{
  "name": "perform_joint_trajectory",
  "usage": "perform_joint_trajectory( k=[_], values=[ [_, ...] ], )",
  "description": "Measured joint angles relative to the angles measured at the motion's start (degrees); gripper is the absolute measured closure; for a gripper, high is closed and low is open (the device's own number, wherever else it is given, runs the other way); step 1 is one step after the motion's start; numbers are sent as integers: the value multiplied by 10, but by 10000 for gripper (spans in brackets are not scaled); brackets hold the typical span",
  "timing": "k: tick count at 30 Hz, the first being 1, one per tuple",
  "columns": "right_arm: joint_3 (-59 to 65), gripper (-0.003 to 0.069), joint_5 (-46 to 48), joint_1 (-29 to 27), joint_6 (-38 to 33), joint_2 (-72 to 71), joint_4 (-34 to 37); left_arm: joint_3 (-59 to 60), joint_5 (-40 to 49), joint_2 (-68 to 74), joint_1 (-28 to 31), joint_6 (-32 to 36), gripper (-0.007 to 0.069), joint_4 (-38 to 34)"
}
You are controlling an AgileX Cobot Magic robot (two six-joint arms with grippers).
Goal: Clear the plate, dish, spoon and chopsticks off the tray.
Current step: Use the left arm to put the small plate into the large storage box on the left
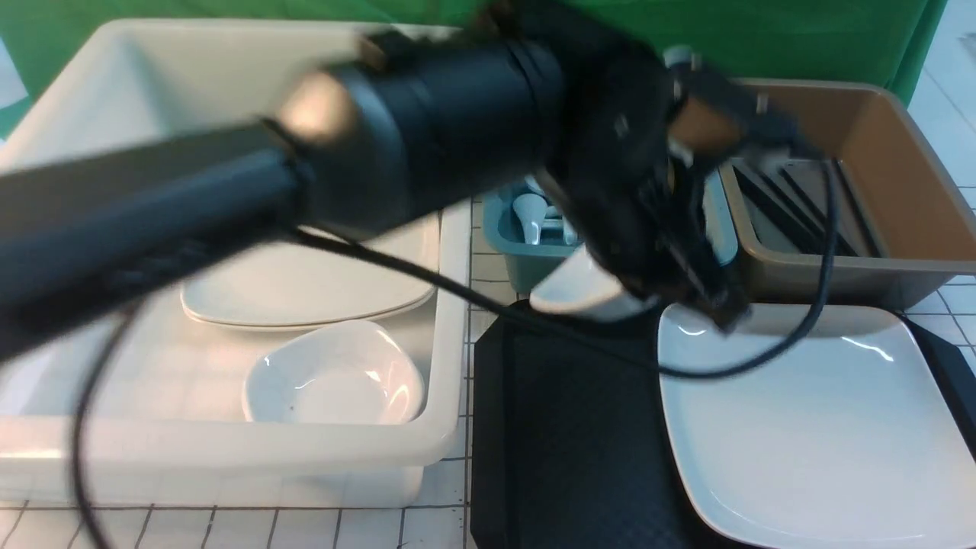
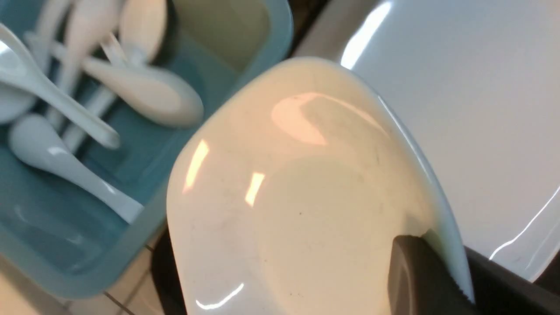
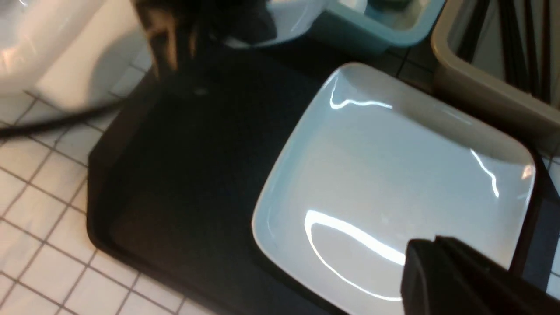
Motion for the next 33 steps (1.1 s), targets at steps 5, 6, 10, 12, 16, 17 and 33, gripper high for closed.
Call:
perform_joint_trajectory(
  k=[5,6,10,12,16,17,33],
  values=[
    [-51,654,-16,0,-23,30,70,-49,15,-88,45,-25,596,10],
    [-67,654,-20,0,-41,44,97,-53,29,-102,59,-28,596,24],
    [-136,654,-20,0,-92,116,176,-55,117,-123,116,-51,596,73],
    [-173,654,-15,0,-100,160,198,-45,153,-122,145,-59,596,81],
    [-293,654,30,0,-113,253,218,27,189,-122,175,-65,596,87],
    [-325,654,42,0,-116,272,218,48,188,-122,176,-65,596,85],
    [-463,654,77,60,-153,404,221,265,80,-121,177,-51,596,14]
  ],
)
